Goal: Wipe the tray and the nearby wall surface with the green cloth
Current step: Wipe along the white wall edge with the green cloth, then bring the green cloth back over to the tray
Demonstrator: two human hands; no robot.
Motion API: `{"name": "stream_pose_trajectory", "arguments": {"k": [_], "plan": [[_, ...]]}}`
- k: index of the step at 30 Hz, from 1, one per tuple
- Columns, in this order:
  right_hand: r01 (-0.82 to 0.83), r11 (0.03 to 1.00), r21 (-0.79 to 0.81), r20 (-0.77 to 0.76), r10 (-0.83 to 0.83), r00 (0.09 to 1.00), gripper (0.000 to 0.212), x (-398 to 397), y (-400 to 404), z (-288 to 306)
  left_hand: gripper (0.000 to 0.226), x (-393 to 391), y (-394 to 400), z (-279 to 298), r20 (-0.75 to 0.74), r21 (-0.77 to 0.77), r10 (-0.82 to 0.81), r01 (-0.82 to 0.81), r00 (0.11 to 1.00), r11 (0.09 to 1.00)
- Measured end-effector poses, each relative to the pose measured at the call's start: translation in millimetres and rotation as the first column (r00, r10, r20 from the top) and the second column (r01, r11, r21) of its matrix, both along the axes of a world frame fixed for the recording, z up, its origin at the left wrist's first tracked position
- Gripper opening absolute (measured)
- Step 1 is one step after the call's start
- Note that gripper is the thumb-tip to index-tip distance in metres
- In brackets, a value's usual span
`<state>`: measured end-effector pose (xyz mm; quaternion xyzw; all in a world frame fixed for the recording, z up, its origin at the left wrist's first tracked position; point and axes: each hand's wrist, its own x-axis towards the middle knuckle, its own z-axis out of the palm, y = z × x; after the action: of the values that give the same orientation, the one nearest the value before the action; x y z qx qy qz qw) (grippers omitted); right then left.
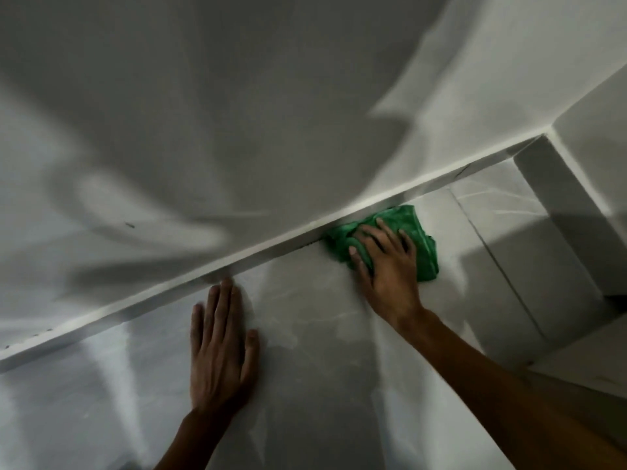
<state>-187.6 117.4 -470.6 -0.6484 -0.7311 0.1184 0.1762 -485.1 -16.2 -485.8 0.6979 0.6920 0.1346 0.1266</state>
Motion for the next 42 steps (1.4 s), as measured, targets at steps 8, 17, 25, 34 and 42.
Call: {"name": "stream_pose_trajectory", "arguments": {"k": [8,17,25,34,42], "plan": [[-0.100,0.991,-0.091,-0.094,0.091,0.991,0.039,-16.8,-67.4,-1.1,0.073,5.6,14.2,8.4,0.065,0.012,-0.122,0.122,0.990,0.992],[0.114,0.734,-0.669,-0.593,-0.620,0.515,0.028,-34.3,-93.2,88.7,0.073,15.2,23.0,60.6,0.080,-0.069,-0.184,0.189,0.980,0.980],[0.010,0.548,-0.836,-0.484,-0.728,-0.485,0.038,-4.4,-112.5,258.8,0.079,43.3,69.3,210.8,0.177,-0.323,-0.332,0.374,0.926,0.870],[0.191,0.489,-0.851,-0.474,-0.560,-0.680,0.055,64.2,-197.2,481.5,0.075,165.9,70.3,439.0,0.327,-0.210,-0.500,0.578,0.802,0.789],[0.546,0.364,-0.754,-0.656,-0.440,-0.613,0.049,179.8,-292.2,594.3,0.072,317.3,30.3,499.8,0.375,-0.113,-0.702,0.782,0.605,0.613]]}}
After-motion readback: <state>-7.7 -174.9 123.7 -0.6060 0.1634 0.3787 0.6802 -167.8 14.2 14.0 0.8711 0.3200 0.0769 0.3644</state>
